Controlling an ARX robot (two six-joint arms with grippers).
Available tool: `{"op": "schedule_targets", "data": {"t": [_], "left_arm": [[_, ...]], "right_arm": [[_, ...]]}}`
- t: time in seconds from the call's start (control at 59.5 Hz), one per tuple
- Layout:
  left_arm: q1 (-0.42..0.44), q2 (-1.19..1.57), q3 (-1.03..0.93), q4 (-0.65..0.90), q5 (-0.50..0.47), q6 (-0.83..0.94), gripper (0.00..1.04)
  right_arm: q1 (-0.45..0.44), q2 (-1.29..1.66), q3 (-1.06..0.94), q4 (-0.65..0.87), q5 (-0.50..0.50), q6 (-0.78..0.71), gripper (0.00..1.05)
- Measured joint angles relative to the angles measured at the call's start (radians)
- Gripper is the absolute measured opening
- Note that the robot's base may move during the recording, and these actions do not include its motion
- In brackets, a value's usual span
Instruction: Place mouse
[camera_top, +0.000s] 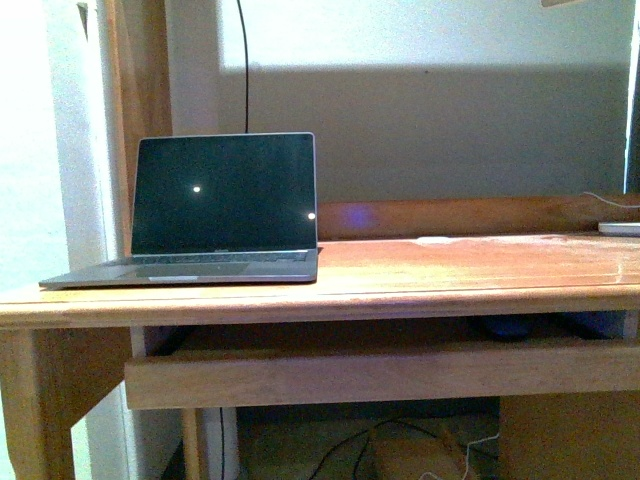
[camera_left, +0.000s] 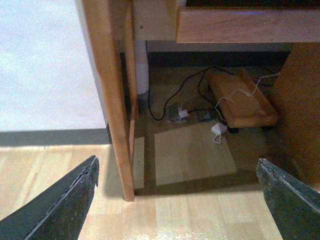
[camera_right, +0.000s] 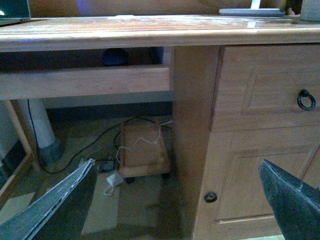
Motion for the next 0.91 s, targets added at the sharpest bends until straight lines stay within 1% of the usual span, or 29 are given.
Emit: {"op": "schedule_targets", "data": {"t": [0.118, 0.218, 0.286, 0.302, 0.403, 0.504, 0.638, 0.907], "left_arm": [[0.03, 0.3, 0.064, 0.247, 0.012, 0.194, 0.97], [0.032, 0.518, 0.118, 0.424, 0.024, 0.356, 0.97], [0.022, 0.682, 0.164, 0.559, 0.039, 0.502, 0.97], [0.016, 0.748, 0.189, 0.608, 0.049, 0.567, 0.97], [-0.008, 0.935, 0.283, 0.722, 0.068, 0.778, 0.97], [-0.027, 1.066, 0.386, 0.776, 0.085, 0.932, 0.97], [-0.045, 1.181, 0.518, 0.81, 0.124, 1.072, 0.97], [-0.075, 1.33, 0.704, 0.785, 0.194, 1.195, 0.97]], "right_arm": [[0.0, 0.0, 0.0, 0.0, 0.0, 0.0, 0.97], [0.0, 0.0, 0.0, 0.0, 0.0, 0.0, 0.97], [0.0, 0.0, 0.0, 0.0, 0.0, 0.0, 0.97], [0.0, 0.0, 0.0, 0.0, 0.0, 0.0, 0.97], [0.0, 0.0, 0.0, 0.0, 0.0, 0.0, 0.97], [0.0, 0.0, 0.0, 0.0, 0.0, 0.0, 0.97], [0.0, 0.0, 0.0, 0.0, 0.0, 0.0, 0.97], [0.0, 0.0, 0.0, 0.0, 0.0, 0.0, 0.97]]}}
